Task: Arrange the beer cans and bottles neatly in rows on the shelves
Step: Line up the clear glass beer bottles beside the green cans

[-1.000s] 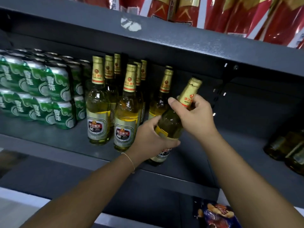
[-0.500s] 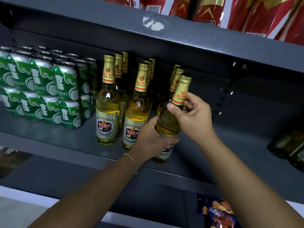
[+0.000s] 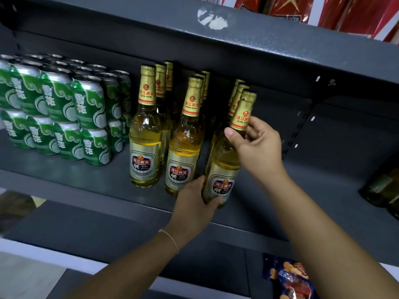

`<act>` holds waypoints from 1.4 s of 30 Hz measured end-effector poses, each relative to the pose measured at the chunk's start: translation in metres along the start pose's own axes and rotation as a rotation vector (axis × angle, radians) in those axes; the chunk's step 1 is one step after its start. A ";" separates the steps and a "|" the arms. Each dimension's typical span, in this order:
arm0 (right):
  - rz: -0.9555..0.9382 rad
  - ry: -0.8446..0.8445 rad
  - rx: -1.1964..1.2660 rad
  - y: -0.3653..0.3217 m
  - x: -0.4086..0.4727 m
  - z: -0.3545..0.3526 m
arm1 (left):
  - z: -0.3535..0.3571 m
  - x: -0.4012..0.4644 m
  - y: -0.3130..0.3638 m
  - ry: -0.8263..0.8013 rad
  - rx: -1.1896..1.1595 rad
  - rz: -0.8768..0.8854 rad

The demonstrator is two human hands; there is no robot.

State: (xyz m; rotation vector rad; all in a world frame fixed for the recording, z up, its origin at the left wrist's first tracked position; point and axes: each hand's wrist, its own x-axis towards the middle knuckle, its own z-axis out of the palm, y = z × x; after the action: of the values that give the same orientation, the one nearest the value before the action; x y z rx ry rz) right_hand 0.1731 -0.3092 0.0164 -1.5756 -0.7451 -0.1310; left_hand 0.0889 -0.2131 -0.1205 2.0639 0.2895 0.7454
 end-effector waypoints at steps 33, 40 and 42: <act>-0.029 0.023 -0.178 0.010 0.003 -0.001 | 0.012 0.008 -0.013 0.009 0.143 -0.046; -0.035 0.039 -0.117 0.012 -0.003 0.002 | 0.014 0.004 -0.010 0.026 0.183 -0.058; -0.041 0.052 -0.108 0.013 -0.004 0.004 | 0.014 0.004 -0.010 0.030 0.190 -0.063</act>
State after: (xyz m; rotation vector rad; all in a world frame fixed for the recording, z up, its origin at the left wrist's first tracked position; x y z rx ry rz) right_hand 0.1752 -0.3065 0.0027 -1.6536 -0.7400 -0.2448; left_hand 0.1009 -0.2150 -0.1332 2.2124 0.4558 0.7347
